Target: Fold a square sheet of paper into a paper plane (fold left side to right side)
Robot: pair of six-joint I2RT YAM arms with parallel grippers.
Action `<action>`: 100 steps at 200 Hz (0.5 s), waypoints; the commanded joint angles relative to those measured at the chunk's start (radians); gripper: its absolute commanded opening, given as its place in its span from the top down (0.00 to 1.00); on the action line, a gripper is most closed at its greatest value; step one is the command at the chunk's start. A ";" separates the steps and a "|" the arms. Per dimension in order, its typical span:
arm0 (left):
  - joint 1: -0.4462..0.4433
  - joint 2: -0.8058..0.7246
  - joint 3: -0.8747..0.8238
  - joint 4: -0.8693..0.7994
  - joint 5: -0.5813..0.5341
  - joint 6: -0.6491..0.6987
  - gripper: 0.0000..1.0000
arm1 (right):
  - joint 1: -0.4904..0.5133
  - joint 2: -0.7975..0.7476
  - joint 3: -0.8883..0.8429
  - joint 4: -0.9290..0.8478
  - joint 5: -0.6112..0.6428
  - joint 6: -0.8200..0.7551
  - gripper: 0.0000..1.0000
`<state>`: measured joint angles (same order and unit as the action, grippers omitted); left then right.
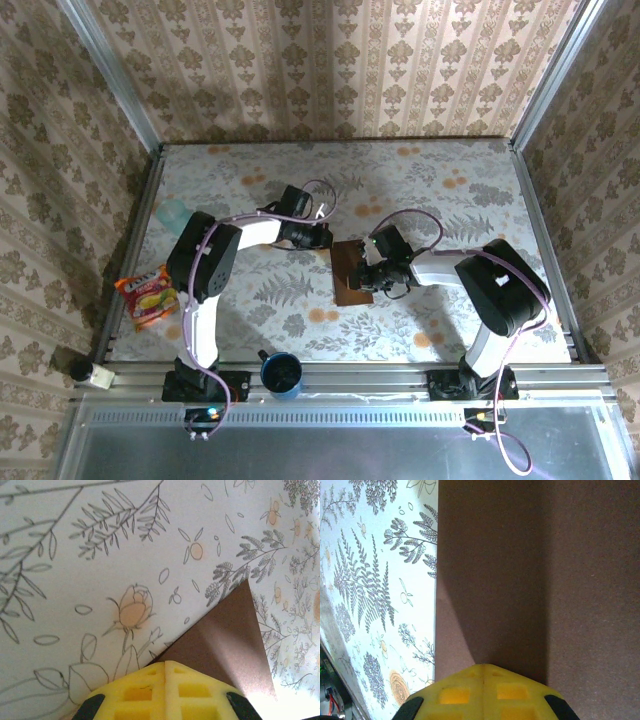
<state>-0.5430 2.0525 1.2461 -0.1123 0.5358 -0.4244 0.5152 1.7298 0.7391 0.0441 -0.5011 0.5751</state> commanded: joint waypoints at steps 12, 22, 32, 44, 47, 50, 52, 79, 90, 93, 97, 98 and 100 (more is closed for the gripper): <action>0.029 0.032 0.040 -0.035 -0.073 0.050 1.00 | -0.003 0.072 -0.073 -0.140 0.163 -0.001 1.00; 0.032 0.029 0.050 -0.043 -0.072 0.053 1.00 | -0.004 0.069 -0.075 -0.132 0.157 0.006 1.00; 0.033 0.023 0.061 -0.052 -0.069 0.057 1.00 | -0.004 0.065 -0.078 -0.121 0.149 0.017 1.00; 0.033 0.003 0.070 -0.063 -0.069 0.064 1.00 | -0.004 0.061 -0.086 -0.096 0.137 0.037 1.00; 0.032 -0.003 0.070 -0.066 -0.068 0.066 1.00 | -0.004 0.057 -0.088 -0.088 0.134 0.042 1.00; 0.032 -0.010 0.072 -0.068 -0.067 0.066 1.00 | -0.003 0.056 -0.090 -0.079 0.132 0.049 1.00; 0.032 -0.014 0.072 -0.070 -0.068 0.068 1.00 | -0.004 0.054 -0.091 -0.073 0.130 0.053 1.00; 0.034 -0.094 0.063 -0.100 -0.051 0.053 1.00 | -0.004 0.053 -0.096 -0.026 0.114 0.088 1.00; 0.026 -0.143 0.032 -0.084 -0.049 0.034 1.00 | -0.005 0.056 -0.094 -0.013 0.115 0.098 1.00; 0.021 -0.157 0.021 -0.078 -0.049 0.029 1.00 | -0.006 0.056 -0.093 -0.008 0.114 0.101 1.00; 0.016 -0.174 0.009 -0.076 -0.050 0.024 1.00 | -0.007 0.056 -0.092 -0.004 0.114 0.105 1.00; 0.015 -0.178 0.006 -0.076 -0.050 0.023 1.00 | -0.007 0.056 -0.091 -0.003 0.115 0.105 1.00; 0.011 -0.185 0.000 -0.076 -0.050 0.021 1.00 | -0.007 0.056 -0.090 -0.001 0.116 0.108 1.00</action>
<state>-0.5095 2.0029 1.2831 -0.1783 0.4839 -0.3908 0.5148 1.7226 0.6979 0.1360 -0.5053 0.6476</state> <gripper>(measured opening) 0.050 0.065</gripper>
